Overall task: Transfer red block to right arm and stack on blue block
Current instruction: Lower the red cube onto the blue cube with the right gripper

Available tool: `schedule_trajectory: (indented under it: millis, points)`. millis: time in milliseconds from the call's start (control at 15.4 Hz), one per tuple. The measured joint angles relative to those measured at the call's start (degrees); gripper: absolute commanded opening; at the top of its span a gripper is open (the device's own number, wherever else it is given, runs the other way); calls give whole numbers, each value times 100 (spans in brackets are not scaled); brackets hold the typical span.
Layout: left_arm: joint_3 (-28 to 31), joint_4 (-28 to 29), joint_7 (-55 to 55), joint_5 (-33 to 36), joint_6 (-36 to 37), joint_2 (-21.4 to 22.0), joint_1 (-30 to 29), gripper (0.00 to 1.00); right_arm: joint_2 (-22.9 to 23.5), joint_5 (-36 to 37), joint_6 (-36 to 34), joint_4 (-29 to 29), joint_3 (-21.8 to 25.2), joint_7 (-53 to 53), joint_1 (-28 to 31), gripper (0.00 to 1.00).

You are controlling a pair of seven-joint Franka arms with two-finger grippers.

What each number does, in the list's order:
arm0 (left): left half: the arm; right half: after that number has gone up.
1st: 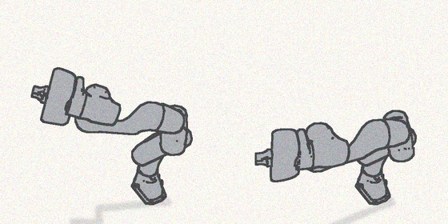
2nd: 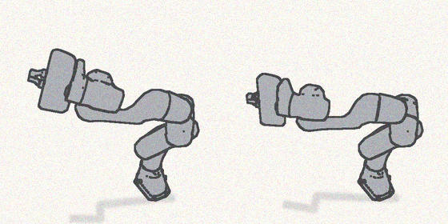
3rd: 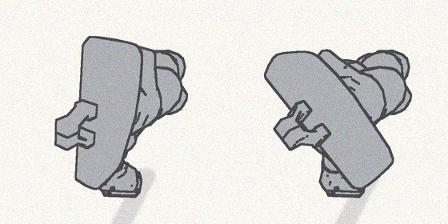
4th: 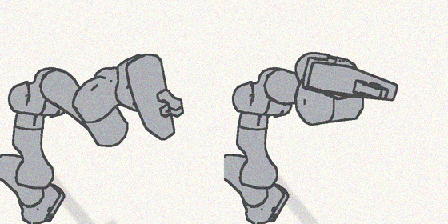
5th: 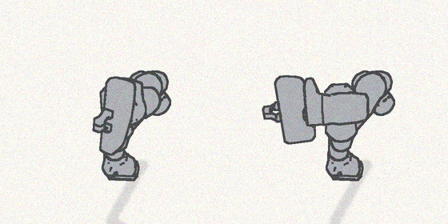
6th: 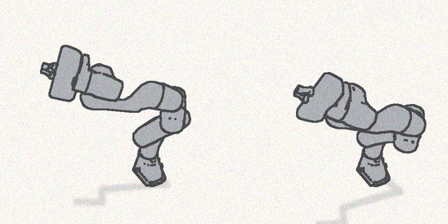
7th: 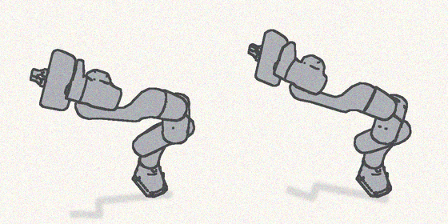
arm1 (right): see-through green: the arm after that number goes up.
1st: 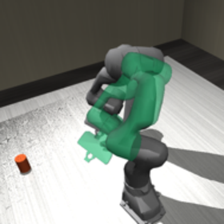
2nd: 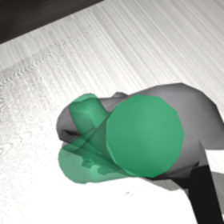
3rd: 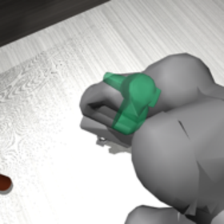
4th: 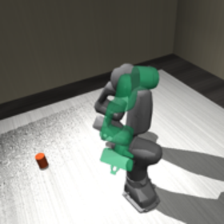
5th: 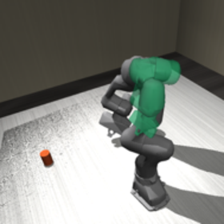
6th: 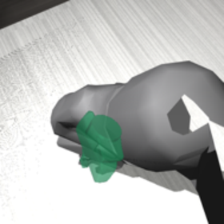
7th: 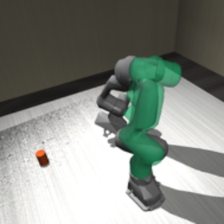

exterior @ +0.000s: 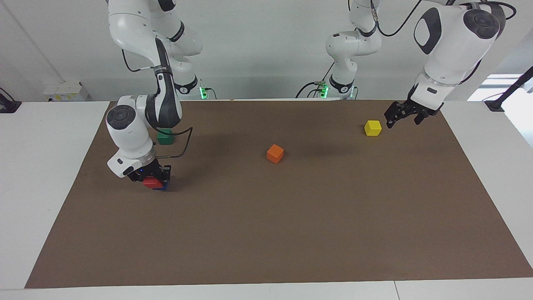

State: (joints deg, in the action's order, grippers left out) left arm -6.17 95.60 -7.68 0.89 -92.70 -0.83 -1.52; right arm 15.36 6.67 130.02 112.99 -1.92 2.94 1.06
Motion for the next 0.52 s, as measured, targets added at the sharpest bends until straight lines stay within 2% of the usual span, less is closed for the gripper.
schedule_trajectory:
  millis: [324, 518]
  points:
    - [43, -4, 48, 0, -28, 10, 210, 100, -26, 1, 20, 71, 24, 0, 31, 0]
    - [83, -37, 483, 0, -77, 13, 221, 100, -54, 2, 20, 117, 25, 0, 97, 0]
